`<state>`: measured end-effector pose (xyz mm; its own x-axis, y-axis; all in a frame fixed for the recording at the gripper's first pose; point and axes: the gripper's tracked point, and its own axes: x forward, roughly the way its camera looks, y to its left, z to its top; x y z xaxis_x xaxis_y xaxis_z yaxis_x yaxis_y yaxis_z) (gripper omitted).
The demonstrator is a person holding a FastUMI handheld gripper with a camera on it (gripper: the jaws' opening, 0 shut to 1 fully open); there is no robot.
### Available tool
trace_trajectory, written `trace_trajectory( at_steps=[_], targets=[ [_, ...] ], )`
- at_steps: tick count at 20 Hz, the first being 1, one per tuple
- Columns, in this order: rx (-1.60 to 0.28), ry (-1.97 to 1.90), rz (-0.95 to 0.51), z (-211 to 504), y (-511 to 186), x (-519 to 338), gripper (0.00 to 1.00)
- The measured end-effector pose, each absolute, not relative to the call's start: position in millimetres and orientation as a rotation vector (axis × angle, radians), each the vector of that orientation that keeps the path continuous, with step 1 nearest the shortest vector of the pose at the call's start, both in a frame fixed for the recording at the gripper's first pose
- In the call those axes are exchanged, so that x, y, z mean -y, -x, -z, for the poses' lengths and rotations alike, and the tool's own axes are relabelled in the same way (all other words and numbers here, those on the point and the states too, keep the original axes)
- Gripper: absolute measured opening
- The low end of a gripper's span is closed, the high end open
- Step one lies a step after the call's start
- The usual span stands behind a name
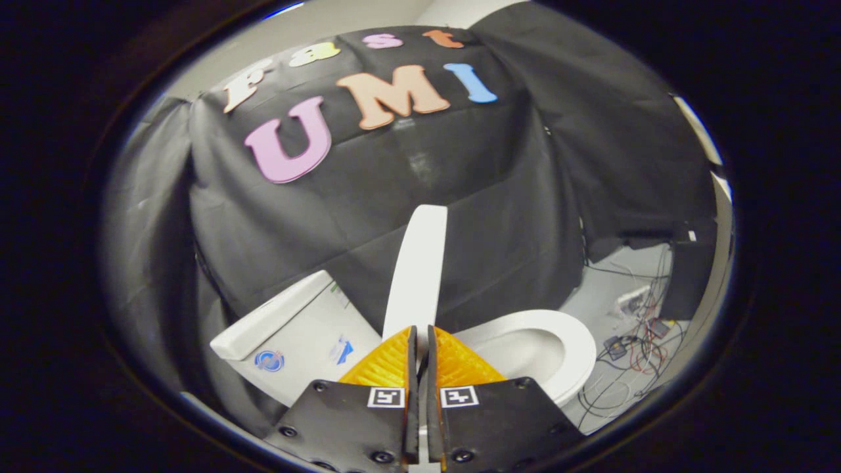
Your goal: Open the toilet lid.
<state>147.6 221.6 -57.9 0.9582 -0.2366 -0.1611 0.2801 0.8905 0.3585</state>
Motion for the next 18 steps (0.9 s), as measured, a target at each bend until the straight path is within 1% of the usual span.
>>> trace_trajectory(
  at_steps=[9,18],
  targets=[
    [-0.099,-0.295,0.080,28,-180,-299,0.05],
    [-0.125,-0.250,-0.163,19,-212,-383,0.06]
  ],
)
